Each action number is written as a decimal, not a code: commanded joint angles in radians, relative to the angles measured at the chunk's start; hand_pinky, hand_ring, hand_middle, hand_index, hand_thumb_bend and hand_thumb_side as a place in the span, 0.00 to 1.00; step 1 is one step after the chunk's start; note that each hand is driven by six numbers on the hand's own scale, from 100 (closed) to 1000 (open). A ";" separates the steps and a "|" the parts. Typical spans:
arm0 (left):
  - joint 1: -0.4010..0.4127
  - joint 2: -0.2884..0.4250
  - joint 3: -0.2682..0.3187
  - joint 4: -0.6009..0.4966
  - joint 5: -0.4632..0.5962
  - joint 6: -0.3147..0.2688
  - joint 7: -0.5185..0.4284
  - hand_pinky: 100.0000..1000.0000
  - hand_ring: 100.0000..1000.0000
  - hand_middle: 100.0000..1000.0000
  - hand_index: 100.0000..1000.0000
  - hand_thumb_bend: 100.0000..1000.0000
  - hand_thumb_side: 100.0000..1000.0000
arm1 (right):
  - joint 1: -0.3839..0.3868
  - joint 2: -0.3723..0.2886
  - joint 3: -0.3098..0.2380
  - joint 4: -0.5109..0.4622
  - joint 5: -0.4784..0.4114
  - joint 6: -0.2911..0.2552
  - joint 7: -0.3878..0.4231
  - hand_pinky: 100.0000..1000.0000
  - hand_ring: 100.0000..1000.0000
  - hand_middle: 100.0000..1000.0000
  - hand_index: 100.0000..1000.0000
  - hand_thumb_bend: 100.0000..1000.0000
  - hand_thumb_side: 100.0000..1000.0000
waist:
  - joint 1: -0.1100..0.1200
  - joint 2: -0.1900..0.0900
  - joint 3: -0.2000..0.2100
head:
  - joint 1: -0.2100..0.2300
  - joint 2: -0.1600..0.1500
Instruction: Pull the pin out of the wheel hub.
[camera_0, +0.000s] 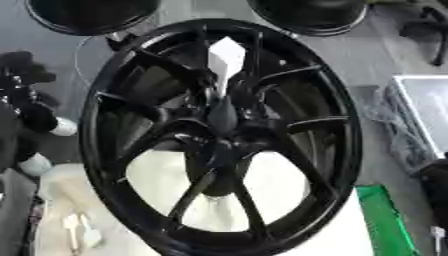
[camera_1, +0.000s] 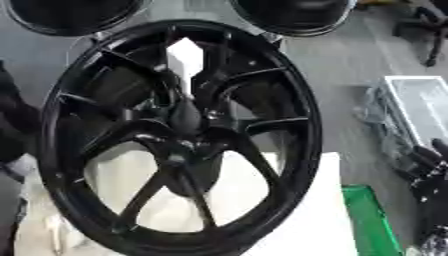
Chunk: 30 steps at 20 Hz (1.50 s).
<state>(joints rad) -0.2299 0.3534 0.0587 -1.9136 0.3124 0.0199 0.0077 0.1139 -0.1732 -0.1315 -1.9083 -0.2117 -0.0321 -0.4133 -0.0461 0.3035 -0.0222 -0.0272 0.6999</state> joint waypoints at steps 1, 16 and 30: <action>-0.005 0.022 0.005 -0.013 0.002 0.000 0.000 0.42 0.62 0.55 0.69 0.05 0.95 | 0.000 -0.020 -0.008 -0.011 0.001 0.002 0.000 0.59 0.81 0.69 0.86 0.00 1.00 | 0.000 -0.013 0.003 | 0.002 -0.007; 0.036 0.034 0.008 -0.010 0.021 -0.008 0.001 0.43 0.62 0.55 0.69 0.05 0.92 | 0.050 -0.307 -0.062 -0.092 -0.093 -0.107 -0.004 0.65 0.93 0.83 0.90 0.00 0.79 | -0.003 -0.094 -0.004 | -0.004 0.057; 0.032 0.077 -0.008 -0.029 0.054 -0.023 -0.018 0.43 0.63 0.56 0.69 0.09 0.93 | -0.117 -0.648 -0.033 0.184 -0.303 0.050 -0.186 0.64 0.93 0.84 0.90 0.00 0.97 | -0.038 -0.093 0.064 | -0.071 0.053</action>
<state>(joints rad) -0.1864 0.4011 0.0515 -1.9189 0.3627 0.0003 -0.0072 0.0056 -0.7529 -0.1641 -1.7444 -0.4946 0.0024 -0.5868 -0.0862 0.2211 0.0478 -0.0861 0.7624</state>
